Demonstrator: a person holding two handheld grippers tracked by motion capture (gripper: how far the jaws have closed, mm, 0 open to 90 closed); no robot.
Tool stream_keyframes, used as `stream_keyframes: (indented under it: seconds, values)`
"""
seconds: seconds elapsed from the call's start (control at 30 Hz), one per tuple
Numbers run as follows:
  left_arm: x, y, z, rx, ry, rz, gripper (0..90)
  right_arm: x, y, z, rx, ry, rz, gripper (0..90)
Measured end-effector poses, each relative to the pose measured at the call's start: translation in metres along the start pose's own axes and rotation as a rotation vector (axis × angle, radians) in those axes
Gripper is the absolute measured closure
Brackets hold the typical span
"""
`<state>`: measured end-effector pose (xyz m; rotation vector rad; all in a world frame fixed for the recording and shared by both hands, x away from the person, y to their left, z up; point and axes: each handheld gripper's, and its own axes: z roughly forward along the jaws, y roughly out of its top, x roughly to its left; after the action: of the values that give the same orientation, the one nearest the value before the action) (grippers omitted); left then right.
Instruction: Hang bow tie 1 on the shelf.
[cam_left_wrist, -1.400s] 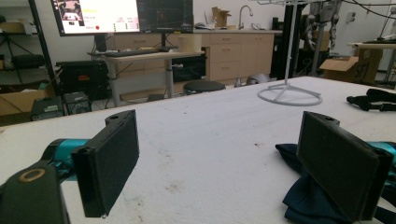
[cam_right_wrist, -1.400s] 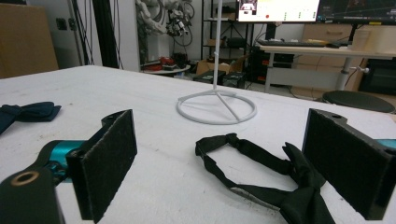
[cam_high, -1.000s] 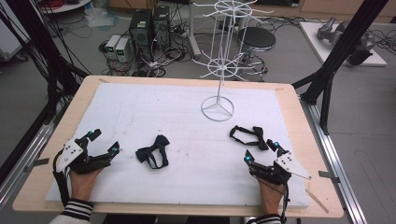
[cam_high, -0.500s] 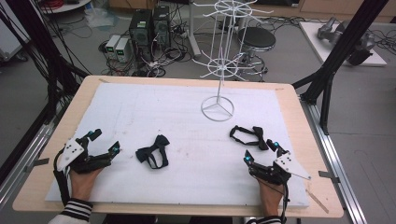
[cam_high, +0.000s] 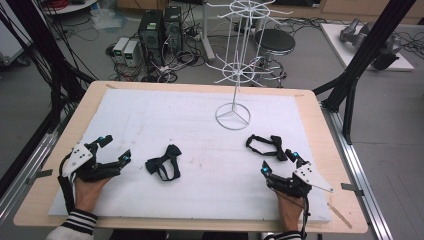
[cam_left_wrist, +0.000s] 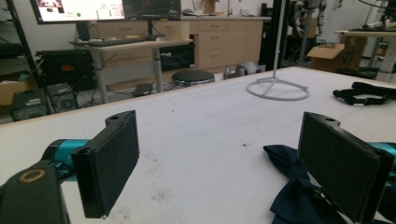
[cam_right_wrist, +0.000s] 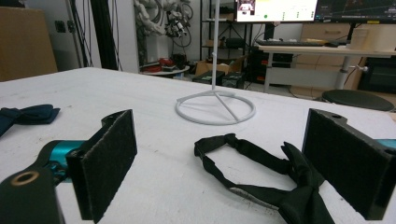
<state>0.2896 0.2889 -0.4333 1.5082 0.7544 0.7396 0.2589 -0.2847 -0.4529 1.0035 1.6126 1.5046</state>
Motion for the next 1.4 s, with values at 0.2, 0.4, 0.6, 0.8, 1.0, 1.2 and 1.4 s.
stream_keyframes:
  seconds: [0.2,0.4,0.6,0.8,1.0,1.2,1.4]
  values:
    - [-0.001,0.015,0.006,0.059,-0.04,0.04,13.3,0.0,0.0,0.0,0.0,-0.001,-0.003,9.5]
    - [-0.003,0.025,0.015,0.162,-0.082,0.075,13.3,0.0,0.0,0.0,-0.001,0.0,-0.002,9.5]
    - [-0.007,0.034,0.027,0.245,-0.125,0.104,13.4,0.0,0.0,0.0,0.0,0.0,-0.003,9.5]
    - [-0.011,0.041,0.038,0.34,-0.174,0.128,13.5,0.0,0.0,0.0,0.0,0.001,-0.003,9.5]
    - [-0.017,0.049,0.049,0.443,-0.224,0.165,13.6,0.0,0.0,0.0,-0.001,0.001,-0.004,9.4]
    - [-0.021,0.048,0.061,0.569,-0.28,0.18,14.3,0.0,0.0,0.0,0.0,0.003,-0.002,9.4]
    - [-0.026,0.048,0.069,0.66,-0.309,0.22,16.7,0.0,0.0,0.0,-0.001,0.003,-0.001,9.5]
